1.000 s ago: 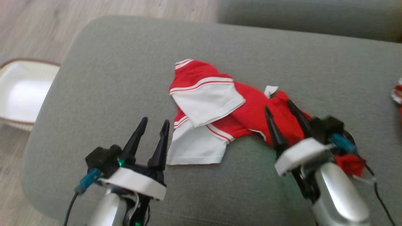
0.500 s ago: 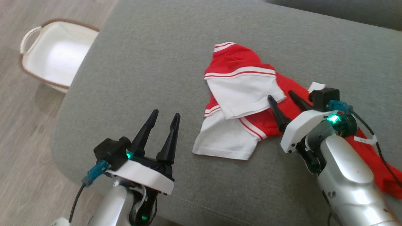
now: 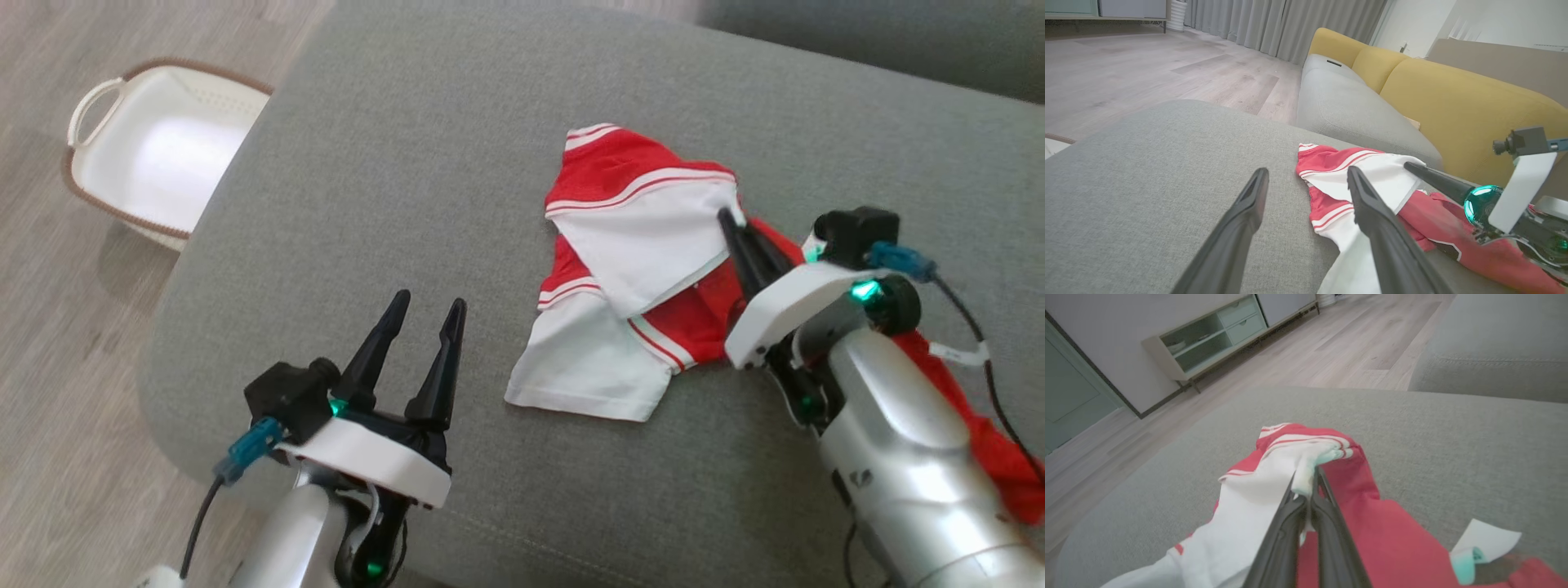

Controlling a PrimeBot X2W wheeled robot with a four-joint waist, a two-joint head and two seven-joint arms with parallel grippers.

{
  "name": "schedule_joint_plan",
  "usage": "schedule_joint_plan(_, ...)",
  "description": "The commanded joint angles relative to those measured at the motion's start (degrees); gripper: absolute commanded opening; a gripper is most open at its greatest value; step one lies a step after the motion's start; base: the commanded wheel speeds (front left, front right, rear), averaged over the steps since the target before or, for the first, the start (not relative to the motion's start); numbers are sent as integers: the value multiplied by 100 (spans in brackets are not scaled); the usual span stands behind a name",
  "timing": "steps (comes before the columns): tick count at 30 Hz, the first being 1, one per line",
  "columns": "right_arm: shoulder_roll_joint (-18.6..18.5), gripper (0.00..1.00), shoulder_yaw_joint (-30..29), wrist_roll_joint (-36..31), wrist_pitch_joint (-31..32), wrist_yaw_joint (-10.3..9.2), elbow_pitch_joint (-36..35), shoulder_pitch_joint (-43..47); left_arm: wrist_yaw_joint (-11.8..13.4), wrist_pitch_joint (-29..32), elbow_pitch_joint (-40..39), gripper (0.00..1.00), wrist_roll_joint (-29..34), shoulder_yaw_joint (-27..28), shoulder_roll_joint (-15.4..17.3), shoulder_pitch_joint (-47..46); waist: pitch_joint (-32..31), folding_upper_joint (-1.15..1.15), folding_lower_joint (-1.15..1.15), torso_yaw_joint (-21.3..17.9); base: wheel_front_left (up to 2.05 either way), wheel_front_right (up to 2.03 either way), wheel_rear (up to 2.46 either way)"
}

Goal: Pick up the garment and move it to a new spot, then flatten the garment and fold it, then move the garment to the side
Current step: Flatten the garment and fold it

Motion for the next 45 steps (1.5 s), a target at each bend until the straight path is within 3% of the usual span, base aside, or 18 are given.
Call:
schedule_joint_plan(1, 6, 0, -9, 77, -85, -5, -205, -299, -34, -30, -178, 100, 39, 184, 26, -167, -56, 0, 0, -37, 0, 0, 0)
schedule_joint_plan(9, -345, 0, -813, 94, 273, -5, -20, -1461, -34, -30, -295, 100, -59, 14, 26, -222, 161, 0, 0, 49, 0, 0, 0)
schedule_joint_plan(20, -1340, 0, -1069, -1192, 523, -5, 1263, -3542, -34, -30, -364, 100, -332, -290, 26, -507, 760, 0, 0, 544, 0, 0, 0)
schedule_joint_plan(21, -1455, 18, -1114, -1360, 456, -5, 1425, -3706, -34, -30, -365, 100, -350, -318, 26, -529, 787, 0, 0, 580, 0, 0, 0)
schedule_joint_plan(22, -1535, 89, -1161, -1531, 393, -5, 1594, -3845, -30, -30, -364, 100, -365, -335, 26, -548, 800, 0, 0, 601, 0, 0, 0)
schedule_joint_plan(23, -1585, 100, -1211, -1687, 338, -5, 1755, -3967, -22, -30, -365, 100, -378, -346, 26, -561, 809, 0, 0, 616, 0, 0, 0)
schedule_joint_plan(29, -1492, 100, -1502, -2141, 33, -5, 2345, -4257, 24, -30, -353, 100, -382, -312, 26, -568, 757, 0, 0, 545, 0, 0, 0)
schedule_joint_plan(36, -928, 100, -1371, -2189, -513, -5, 2695, -3839, 26, -30, -280, 100, -196, -72, 26, -536, 419, 0, 0, 62, 0, 0, 0)
schedule_joint_plan(45, -284, 100, -751, -1398, -1142, -5, 1947, -2554, -2, -30, -206, 100, 83, 491, 26, -430, -226, 0, 0, -789, 0, 0, 0)
